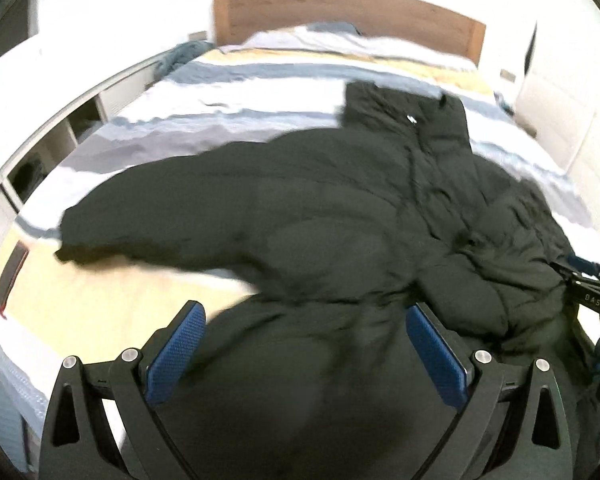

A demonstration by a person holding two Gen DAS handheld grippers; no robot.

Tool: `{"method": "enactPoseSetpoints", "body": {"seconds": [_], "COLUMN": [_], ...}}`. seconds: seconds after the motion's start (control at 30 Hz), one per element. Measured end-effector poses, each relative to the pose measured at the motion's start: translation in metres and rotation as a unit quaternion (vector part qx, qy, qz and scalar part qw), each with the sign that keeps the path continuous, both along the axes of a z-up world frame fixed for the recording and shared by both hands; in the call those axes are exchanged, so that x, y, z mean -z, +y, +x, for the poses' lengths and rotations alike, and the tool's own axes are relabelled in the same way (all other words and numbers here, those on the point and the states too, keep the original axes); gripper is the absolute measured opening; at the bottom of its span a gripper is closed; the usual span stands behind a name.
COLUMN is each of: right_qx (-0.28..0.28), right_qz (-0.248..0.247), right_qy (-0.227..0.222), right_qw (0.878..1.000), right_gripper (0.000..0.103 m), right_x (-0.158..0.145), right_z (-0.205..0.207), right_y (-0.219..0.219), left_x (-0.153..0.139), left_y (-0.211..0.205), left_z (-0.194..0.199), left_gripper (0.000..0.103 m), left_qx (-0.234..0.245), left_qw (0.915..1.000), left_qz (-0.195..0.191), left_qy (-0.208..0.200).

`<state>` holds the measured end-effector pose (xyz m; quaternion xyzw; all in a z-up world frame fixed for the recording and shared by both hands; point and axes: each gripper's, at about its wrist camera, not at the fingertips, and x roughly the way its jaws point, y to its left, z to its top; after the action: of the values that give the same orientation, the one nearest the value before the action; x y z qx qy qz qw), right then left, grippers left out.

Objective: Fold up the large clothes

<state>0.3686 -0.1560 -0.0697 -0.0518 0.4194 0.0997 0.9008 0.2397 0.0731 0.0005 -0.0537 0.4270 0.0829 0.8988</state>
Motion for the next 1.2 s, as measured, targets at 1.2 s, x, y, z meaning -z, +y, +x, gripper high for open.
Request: {"method": "enactPoseSetpoints", "body": {"seconds": [1.2], "right_qx": [0.073], "right_qz": [0.001], "right_qy": [-0.059], "right_qw": [0.996], "right_gripper": [0.064], "right_x": [-0.079], "right_z": [-0.08], "right_y": [0.03], "left_x": [0.134], "left_y": [0.387], "left_z": [0.006], "left_gripper": [0.084], "left_qx": [-0.298], "left_qw": [0.8334], "left_qz": [-0.454], "left_qy": [-0.1]}}
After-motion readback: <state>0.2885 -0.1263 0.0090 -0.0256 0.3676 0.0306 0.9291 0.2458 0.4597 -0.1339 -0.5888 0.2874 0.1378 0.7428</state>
